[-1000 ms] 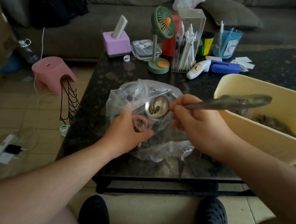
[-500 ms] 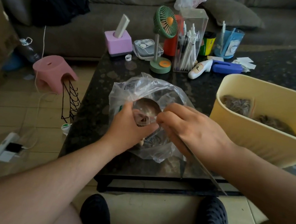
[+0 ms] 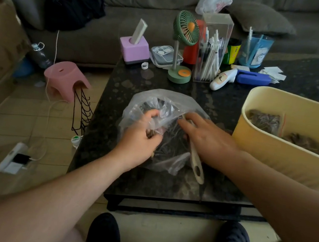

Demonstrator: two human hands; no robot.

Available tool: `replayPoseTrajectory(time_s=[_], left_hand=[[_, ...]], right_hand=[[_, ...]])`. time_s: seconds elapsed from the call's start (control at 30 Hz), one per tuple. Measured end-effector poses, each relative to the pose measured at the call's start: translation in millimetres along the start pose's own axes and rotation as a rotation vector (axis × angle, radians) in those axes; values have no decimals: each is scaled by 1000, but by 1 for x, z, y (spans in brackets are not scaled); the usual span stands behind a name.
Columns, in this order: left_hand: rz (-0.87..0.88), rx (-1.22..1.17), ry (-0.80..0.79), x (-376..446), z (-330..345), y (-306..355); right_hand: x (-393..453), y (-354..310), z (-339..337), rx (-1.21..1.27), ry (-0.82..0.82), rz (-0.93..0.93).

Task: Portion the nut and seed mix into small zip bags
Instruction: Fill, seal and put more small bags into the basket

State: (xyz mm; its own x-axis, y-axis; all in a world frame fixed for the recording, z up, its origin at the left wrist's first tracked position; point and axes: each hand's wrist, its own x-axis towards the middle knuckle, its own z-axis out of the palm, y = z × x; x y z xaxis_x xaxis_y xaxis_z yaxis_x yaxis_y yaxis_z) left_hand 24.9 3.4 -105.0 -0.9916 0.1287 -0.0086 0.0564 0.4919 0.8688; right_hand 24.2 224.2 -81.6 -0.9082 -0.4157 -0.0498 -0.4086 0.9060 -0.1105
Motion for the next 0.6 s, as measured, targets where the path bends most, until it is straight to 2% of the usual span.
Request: replayPoseTrajectory(time_s=[0.1, 0.2, 0.33, 0.43, 0.5, 0.6], left_hand=[[11, 116, -2, 1, 3, -2], [22, 94, -11, 6, 3, -5], [20, 69, 52, 20, -7, -7], [23, 118, 88, 24, -10, -10], [17, 101, 106, 26, -10, -12], [1, 85, 122, 23, -9, -10]], right_hand=[[20, -15, -1, -29, 66, 88], [35, -28, 2, -59, 104, 60], [39, -32, -1, 99, 95, -76], [20, -25, -19, 225, 237, 13], [1, -13, -25, 268, 163, 125], [-24, -1, -20, 285, -122, 247]])
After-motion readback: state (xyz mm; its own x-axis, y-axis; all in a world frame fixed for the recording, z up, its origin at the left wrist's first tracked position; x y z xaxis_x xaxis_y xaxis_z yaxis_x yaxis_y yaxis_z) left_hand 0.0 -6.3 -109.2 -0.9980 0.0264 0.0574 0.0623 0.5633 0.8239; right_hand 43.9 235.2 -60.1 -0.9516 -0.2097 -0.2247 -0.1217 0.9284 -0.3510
